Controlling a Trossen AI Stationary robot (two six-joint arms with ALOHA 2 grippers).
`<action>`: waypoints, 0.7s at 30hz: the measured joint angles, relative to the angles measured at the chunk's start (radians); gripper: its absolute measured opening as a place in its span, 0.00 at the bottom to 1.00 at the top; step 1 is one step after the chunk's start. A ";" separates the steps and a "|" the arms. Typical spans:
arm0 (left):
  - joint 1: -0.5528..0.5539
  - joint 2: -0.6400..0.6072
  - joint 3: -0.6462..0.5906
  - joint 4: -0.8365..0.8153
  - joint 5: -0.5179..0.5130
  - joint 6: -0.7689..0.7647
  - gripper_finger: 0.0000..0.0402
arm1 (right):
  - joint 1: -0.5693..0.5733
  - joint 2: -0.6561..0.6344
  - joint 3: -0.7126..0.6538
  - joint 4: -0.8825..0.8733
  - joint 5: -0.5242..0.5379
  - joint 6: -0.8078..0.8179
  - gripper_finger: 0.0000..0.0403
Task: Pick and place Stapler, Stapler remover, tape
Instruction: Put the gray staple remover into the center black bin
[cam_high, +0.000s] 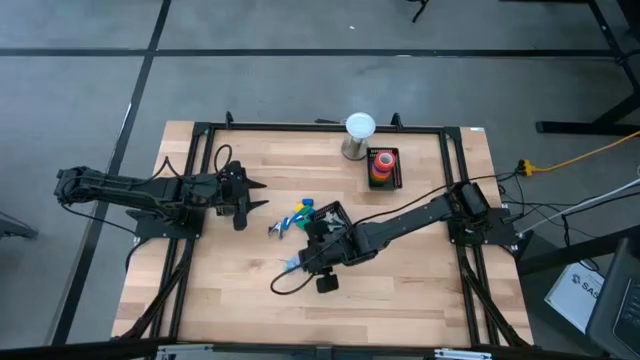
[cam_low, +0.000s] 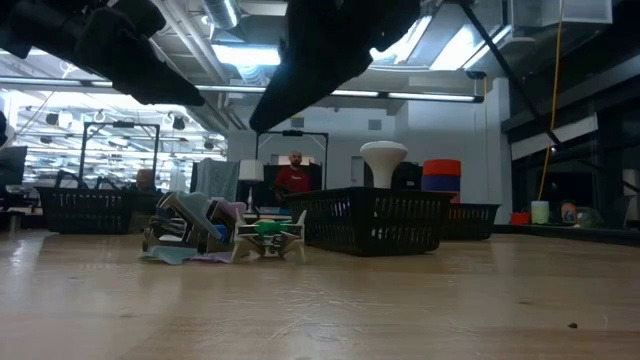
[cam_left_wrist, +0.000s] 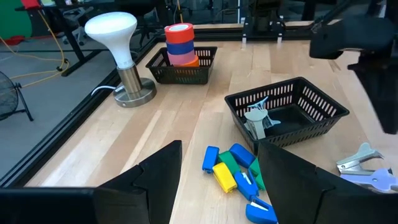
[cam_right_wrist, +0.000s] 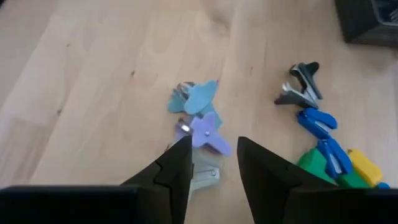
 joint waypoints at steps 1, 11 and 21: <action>0.000 0.000 0.000 0.000 0.000 0.000 0.52 | 0.000 0.003 0.000 0.008 -0.013 0.000 0.33; 0.000 0.000 0.000 0.000 0.000 0.000 0.52 | -0.029 0.044 0.001 0.036 -0.128 0.004 0.33; 0.000 0.000 0.000 0.000 0.000 0.000 0.52 | -0.033 0.054 -0.001 -0.124 -0.213 0.071 0.33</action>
